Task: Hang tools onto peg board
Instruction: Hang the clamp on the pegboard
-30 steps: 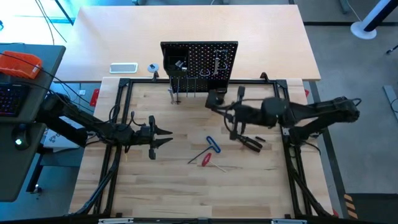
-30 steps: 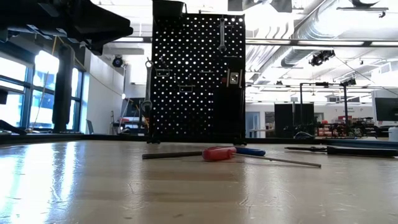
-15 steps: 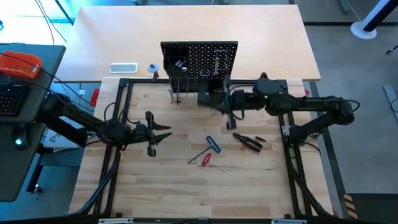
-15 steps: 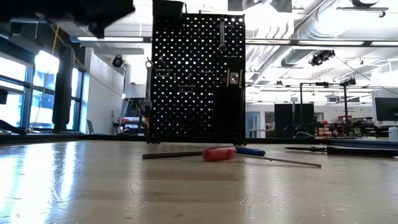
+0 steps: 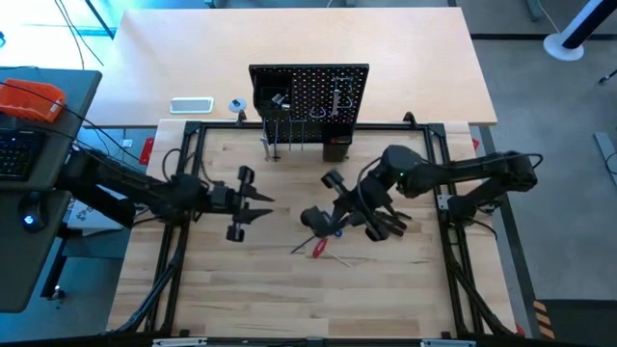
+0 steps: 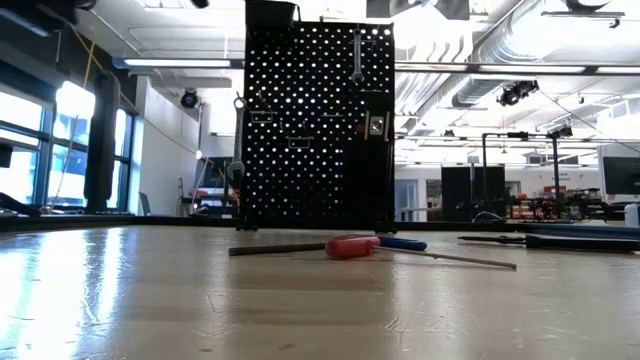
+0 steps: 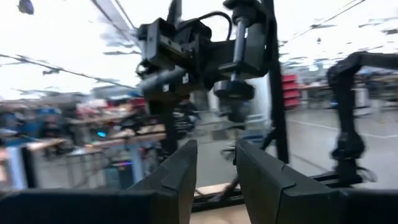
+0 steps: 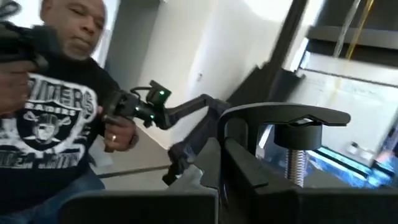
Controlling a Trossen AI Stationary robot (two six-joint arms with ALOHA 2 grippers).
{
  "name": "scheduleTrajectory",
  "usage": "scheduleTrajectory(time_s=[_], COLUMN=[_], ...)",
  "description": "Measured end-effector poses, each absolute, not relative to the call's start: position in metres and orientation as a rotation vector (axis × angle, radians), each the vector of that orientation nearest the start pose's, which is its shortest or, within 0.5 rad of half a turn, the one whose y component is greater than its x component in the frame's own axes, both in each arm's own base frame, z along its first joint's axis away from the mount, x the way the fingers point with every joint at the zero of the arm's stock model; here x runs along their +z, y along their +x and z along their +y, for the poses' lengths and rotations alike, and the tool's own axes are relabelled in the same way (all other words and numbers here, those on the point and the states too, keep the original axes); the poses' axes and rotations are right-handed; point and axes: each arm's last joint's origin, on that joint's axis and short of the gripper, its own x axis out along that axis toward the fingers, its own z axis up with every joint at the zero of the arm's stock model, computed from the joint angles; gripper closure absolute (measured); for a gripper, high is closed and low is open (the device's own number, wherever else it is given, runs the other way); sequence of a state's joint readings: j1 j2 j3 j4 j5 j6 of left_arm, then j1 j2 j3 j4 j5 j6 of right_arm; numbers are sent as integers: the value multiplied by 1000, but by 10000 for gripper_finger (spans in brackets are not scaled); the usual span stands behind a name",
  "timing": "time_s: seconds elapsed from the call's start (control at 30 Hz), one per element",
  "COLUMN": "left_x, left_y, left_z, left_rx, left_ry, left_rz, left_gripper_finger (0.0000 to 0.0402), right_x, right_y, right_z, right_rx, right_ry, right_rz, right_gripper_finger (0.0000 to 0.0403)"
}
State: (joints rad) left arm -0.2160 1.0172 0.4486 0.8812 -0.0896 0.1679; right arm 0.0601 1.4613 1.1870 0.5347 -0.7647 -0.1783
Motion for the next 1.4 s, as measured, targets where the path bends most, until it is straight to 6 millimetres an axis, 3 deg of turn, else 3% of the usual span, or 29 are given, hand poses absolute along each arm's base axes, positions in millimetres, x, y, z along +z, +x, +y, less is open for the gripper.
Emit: scheduleTrajectory(time_s=[0.23, 0.5, 0.63, 0.87, 1.4], left_x=[281, 290, 284, 278, 274], left_y=[246, 259, 260, 261, 266], left_z=[-46, -40, -39, -39, -44], left_rx=[-208, -287, -437, -464, -508], left_ry=[95, 40, -1, 7, 19], left_rz=[-272, -312, -234, -173, -194], left_gripper_finger=[235, 158, 155, 154, 154], right_x=[371, 369, 366, 356, 351], right_y=[338, 337, 336, 334, 334], right_z=[48, 58, 68, 88, 91], right_rx=[833, 911, 972, 1023, 990], right_ry=[-244, -207, -152, -159, -152], right_rz=[-350, -343, -288, -211, -150], right_gripper_finger=[403, 403, 403, 403, 403])
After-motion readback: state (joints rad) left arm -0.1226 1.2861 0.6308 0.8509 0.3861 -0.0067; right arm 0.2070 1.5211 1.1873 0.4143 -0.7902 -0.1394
